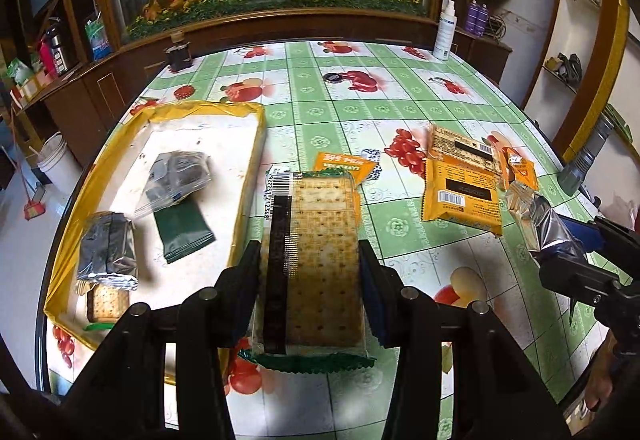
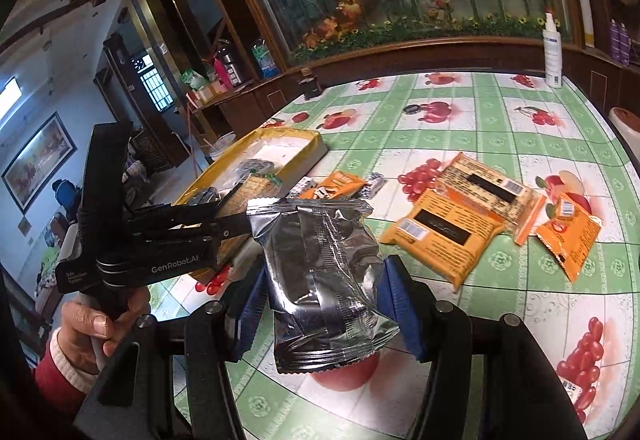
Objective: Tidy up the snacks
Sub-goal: 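Carry the cracker pack with the left tool while the right tool carries the foil packet over the tray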
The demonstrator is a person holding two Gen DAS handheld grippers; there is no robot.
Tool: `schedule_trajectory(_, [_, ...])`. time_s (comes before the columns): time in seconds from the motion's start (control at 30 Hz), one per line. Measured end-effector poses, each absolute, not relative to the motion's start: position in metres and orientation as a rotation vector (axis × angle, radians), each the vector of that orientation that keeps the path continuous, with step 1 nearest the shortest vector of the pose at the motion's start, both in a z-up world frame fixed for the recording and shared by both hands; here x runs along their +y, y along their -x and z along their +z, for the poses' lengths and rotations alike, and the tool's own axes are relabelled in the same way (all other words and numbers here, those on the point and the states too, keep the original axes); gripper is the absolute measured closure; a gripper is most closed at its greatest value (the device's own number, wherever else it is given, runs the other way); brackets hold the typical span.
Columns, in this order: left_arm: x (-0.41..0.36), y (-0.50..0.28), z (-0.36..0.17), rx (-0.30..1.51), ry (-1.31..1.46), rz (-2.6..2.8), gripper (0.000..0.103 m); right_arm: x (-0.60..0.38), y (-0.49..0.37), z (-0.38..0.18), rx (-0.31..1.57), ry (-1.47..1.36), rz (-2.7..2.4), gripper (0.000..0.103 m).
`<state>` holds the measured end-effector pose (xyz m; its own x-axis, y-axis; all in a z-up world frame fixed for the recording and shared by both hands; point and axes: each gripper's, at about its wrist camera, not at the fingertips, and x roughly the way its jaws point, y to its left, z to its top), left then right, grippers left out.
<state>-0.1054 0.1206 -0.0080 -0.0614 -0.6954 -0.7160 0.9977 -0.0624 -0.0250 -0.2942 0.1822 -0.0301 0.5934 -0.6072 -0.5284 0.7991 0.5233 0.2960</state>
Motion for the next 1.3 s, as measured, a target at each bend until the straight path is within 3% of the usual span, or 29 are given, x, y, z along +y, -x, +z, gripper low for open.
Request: schedule_trajectory(1.3, [0.11, -0.015, -0.009, 0.722, -0.482, -1.344, 0.058, 0.122, 0.187, -0.019, 0.434, -0.544, -0.731, 0.045])
